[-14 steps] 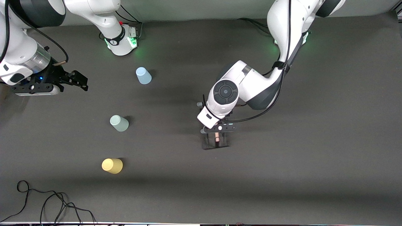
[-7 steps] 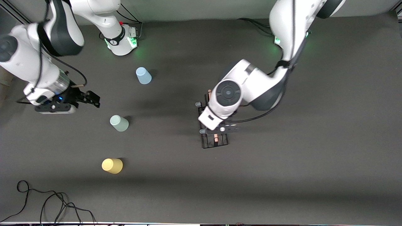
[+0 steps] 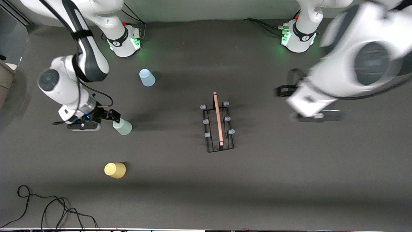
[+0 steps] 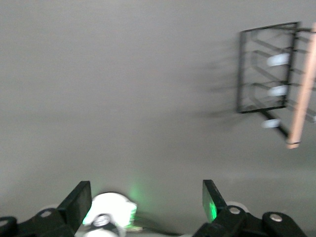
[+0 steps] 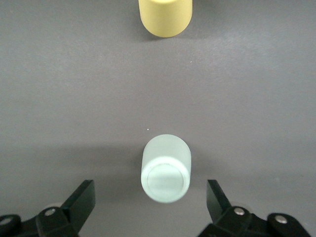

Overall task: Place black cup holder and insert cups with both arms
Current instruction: 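Grasp the green cup with the right gripper while the left gripper withdraws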

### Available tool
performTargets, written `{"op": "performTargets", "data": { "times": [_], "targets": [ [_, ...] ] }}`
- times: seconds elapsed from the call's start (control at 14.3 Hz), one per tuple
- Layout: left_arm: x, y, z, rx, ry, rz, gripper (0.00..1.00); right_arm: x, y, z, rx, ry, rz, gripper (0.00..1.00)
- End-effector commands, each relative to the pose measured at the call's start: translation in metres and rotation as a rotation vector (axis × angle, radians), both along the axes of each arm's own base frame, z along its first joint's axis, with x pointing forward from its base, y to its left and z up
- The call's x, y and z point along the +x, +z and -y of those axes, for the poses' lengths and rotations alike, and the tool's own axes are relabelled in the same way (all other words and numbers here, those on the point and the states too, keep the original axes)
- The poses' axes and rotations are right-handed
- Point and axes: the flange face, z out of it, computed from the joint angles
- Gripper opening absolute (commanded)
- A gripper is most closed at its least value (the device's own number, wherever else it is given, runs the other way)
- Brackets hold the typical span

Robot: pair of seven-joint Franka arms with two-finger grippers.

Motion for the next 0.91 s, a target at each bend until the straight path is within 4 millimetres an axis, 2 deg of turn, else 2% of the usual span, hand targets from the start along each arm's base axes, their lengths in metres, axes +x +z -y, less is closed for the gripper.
{"op": "performTargets", "data": {
  "times": [0.0, 0.07, 0.28, 0.35, 0.42, 0.56, 0.63, 0.7, 0.77, 0.84],
  "targets": [
    [0.002, 0.001, -0.075, 0.001, -0.121, -0.028, 1.0, -0.002, -0.031, -0.001, 0.012, -0.022, 0.026, 1.0],
    [-0.001, 0.004, -0.105, -0.017, -0.134, -0.024, 1.0, -0.005, -0.041, -0.001, 0.012, -0.021, 0.032, 1.0],
    [-0.019, -0.001, -0.173, -0.038, -0.133, 0.015, 0.98, -0.012, -0.063, -0.001, 0.008, -0.014, 0.011, 1.0],
    [-0.029, -0.008, -0.193, -0.058, -0.159, 0.055, 0.97, -0.013, -0.066, 0.0, 0.007, -0.014, 0.002, 1.0],
    [-0.042, -0.016, -0.203, -0.059, -0.185, 0.103, 0.97, -0.014, -0.071, -0.001, 0.006, -0.011, -0.009, 1.0],
    [-0.066, -0.027, -0.202, -0.041, -0.187, 0.136, 0.98, -0.017, -0.077, -0.002, 0.004, -0.008, -0.024, 1.0],
    [-0.069, -0.028, -0.202, -0.04, -0.182, 0.127, 0.99, -0.018, -0.08, -0.002, 0.004, -0.006, -0.031, 0.99],
    [-0.07, -0.027, -0.202, -0.036, -0.164, 0.12, 0.99, -0.019, -0.083, -0.002, 0.003, -0.006, -0.038, 0.94],
    [-0.072, -0.027, -0.199, -0.023, -0.112, 0.11, 0.99, -0.019, -0.084, -0.002, 0.003, -0.006, -0.039, 0.85],
    [-0.075, -0.027, -0.191, -0.007, -0.074, 0.091, 0.99, -0.019, -0.086, -0.002, 0.003, -0.006, -0.042, 0.63]
  ]
}}
